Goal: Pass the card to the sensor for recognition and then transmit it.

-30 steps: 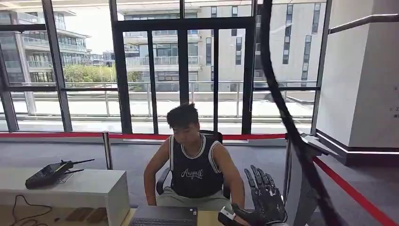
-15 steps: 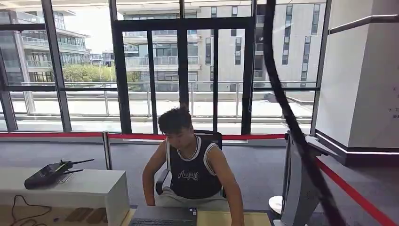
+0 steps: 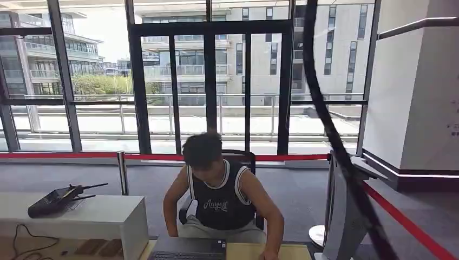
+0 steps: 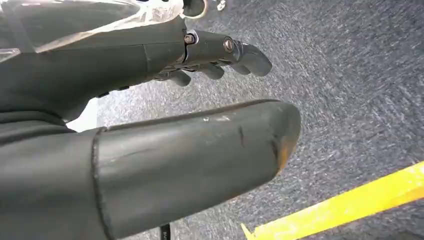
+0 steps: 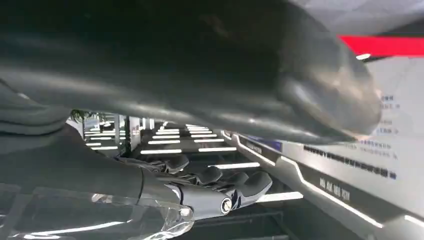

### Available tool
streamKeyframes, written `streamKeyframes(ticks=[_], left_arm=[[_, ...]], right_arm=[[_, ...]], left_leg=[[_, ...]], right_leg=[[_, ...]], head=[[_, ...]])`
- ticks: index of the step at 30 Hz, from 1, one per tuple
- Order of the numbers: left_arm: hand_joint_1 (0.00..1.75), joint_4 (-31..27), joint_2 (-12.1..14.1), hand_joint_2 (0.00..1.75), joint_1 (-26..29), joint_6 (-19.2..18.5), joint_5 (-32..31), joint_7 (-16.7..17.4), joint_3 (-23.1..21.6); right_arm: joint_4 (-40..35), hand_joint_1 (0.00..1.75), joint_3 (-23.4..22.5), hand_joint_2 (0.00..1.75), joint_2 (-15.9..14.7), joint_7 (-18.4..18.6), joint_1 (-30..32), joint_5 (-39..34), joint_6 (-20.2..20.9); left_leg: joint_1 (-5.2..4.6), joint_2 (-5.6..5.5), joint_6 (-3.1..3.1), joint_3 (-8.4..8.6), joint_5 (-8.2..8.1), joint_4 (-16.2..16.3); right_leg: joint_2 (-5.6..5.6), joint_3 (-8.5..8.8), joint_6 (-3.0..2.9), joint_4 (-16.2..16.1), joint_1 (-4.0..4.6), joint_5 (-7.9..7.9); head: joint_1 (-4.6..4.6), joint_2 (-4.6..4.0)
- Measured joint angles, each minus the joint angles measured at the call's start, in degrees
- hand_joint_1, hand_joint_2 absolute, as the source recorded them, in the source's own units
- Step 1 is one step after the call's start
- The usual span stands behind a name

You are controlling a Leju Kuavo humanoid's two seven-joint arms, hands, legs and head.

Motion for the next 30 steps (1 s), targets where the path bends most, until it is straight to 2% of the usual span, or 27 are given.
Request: streamKeyframes(ticks=[4, 11, 13, 14, 15, 16, 22, 30], left_arm=[[0.00, -0.02, -0.28, 0.00, 0.00, 0.26, -0.13, 1.01, 0.20], [0.00, -0.02, -0.28, 0.00, -0.01, 0.26, -0.13, 1.01, 0.20], [0.00, -0.02, -0.39, 0.00, -0.14, 0.26, 0.13, 0.98, 0.31], [0.00, -0.11, -0.39, 0.00, -0.13, 0.55, 0.13, 1.99, 0.59], [0.00, -0.09, -0.39, 0.00, -0.17, 0.50, 0.02, 1.70, 0.66], [0.00, -0.09, -0.39, 0.00, -0.16, 0.41, -0.09, 1.70, 0.66], [0.00, -0.09, -0.33, 0.00, -0.18, -0.02, 0.11, 1.64, 0.66], [0.00, -0.09, -0.24, 0.00, -0.19, 0.17, 1.00, 1.64, 0.83]], right_arm=[[3.46, 0.00, -6.11, 0.00, 2.60, 0.44, 1.84, 1.90, 0.02], [3.61, 0.00, -6.12, 0.00, 2.60, 0.42, 1.91, 1.90, 0.02], [5.44, 0.00, -8.13, 0.00, 3.80, 0.53, 3.00, 1.38, 0.02], [9.57, 0.00, -9.61, 0.00, 6.12, 2.93, 4.16, -5.44, 0.02], [16.39, 0.00, -9.76, 0.00, 9.31, 2.60, 5.94, -9.58, 0.02], [18.28, 0.00, -10.03, 0.00, 10.08, 2.41, 5.97, -10.41, 0.02], [26.16, 0.00, -11.88, 0.00, 14.06, 2.04, 7.71, -10.29, 0.26], [31.73, 0.00, -13.61, 0.00, 17.96, 4.33, 8.32, -10.23, 3.39]], left_leg=[[0.01, 0.08, -0.03, 0.05, -0.02, 0.00], [0.01, 0.08, -0.03, 0.05, -0.02, 0.00], [0.01, 0.06, -0.03, 0.03, -0.02, -0.01], [0.03, 0.06, -0.03, 0.05, -0.02, -0.01], [0.04, 0.07, -0.04, 0.09, -0.03, -0.04], [0.05, 0.07, -0.05, 0.09, -0.03, -0.04], [0.05, 0.08, -0.07, 0.09, -0.05, -0.07], [0.04, 0.08, -0.08, 0.10, -0.05, -0.07]], right_leg=[[0.06, -0.02, -0.01, 0.00, 0.03, 0.01], [0.06, -0.02, -0.01, 0.00, 0.02, 0.01], [0.05, -0.01, -0.01, 0.00, 0.03, -0.01], [0.05, 0.01, -0.05, 0.01, 0.06, -0.05], [0.05, 0.00, -0.08, 0.02, 0.06, -0.09], [0.05, -0.01, -0.09, 0.02, 0.07, -0.12], [0.05, 0.01, -0.07, 0.03, 0.07, -0.15], [0.05, 0.02, -0.09, 0.03, 0.06, -0.16]], head=[[0.02, 0.00], [0.02, 0.00], [0.04, 0.00], [0.07, 0.00], [0.04, 0.00], [0.02, 0.00], [0.02, 0.00], [-0.04, 0.00]])
